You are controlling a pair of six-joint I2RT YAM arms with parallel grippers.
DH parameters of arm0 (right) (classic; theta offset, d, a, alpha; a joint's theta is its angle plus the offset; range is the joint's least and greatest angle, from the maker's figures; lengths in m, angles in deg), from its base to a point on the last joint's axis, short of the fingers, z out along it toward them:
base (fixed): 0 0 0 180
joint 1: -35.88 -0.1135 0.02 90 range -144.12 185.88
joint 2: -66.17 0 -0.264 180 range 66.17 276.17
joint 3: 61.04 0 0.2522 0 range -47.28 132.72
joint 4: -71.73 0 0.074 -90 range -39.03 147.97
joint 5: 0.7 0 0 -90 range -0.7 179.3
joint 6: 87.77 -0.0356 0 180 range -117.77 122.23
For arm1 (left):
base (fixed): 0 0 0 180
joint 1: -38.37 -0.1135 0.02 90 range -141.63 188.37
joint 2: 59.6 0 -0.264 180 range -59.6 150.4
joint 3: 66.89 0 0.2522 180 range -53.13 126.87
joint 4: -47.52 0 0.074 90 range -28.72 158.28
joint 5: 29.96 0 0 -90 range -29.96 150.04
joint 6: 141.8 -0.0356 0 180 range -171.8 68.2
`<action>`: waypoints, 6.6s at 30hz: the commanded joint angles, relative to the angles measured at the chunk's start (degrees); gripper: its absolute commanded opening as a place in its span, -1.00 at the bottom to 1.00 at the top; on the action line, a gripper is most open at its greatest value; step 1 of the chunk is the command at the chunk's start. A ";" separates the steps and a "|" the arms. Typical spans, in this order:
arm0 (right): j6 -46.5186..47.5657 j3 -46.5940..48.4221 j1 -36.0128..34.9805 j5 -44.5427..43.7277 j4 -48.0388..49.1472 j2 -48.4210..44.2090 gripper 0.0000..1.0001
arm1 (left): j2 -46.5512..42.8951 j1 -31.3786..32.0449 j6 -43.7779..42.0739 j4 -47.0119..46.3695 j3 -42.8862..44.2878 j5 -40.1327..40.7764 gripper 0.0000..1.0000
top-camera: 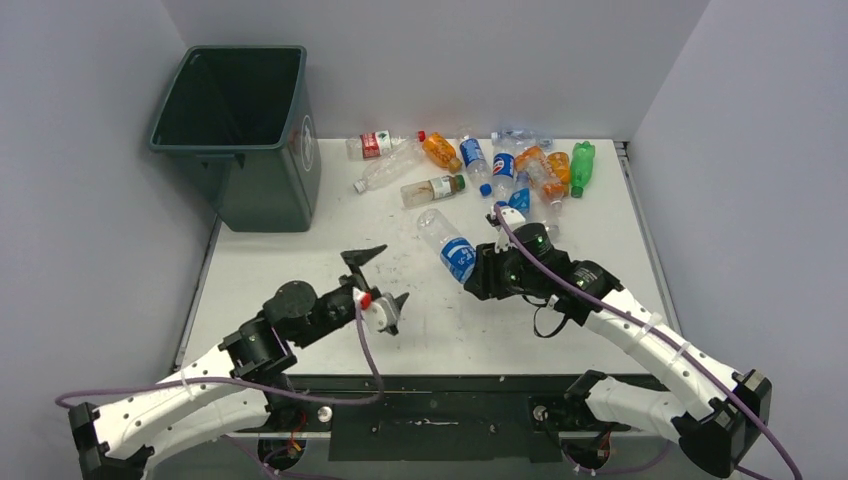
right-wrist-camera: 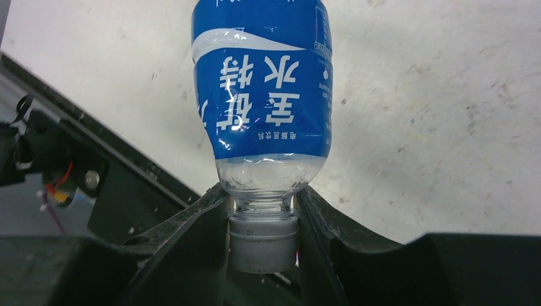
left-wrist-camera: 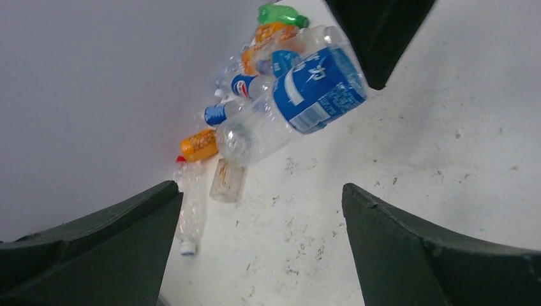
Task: Put the plastic bottles in the bin
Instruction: Pick up the plastic bottle at the center of the board, then place the plastic bottle in the trash bin.
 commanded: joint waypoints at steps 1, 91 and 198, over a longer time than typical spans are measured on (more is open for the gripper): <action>2.01 7.09 -0.48 11.64 -11.82 1.25 -0.89 | 3.46 11.12 -21.00 5.21 2.35 8.76 0.93; 7.35 -19.22 -9.81 6.00 48.98 -19.77 -0.34 | 9.54 -7.84 59.19 -23.67 17.11 -24.68 0.92; -0.55 -22.93 -13.58 -30.19 29.67 -34.05 0.79 | 38.51 -27.65 31.73 -16.64 58.83 22.00 0.92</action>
